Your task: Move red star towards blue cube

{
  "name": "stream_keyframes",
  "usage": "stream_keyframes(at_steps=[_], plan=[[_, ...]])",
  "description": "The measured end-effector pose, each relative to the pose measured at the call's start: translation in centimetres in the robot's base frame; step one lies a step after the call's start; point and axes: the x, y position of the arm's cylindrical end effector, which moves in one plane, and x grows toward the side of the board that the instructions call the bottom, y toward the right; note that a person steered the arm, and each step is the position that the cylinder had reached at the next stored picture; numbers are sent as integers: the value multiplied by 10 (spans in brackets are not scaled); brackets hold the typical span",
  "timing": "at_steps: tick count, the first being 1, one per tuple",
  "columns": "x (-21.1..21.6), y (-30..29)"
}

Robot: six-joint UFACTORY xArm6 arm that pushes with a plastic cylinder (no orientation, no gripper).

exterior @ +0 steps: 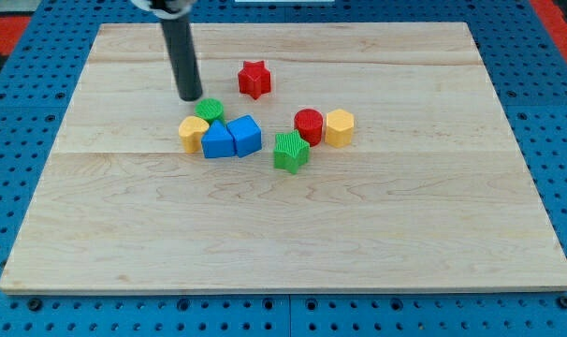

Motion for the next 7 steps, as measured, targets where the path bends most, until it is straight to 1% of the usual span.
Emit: stream_keyframes(at_steps=[1,2,3,4,5,6,7], plan=[[-59,-8],[-72,15],[-69,49],[-53,76],[-35,81],[-35,90],[-27,126]])
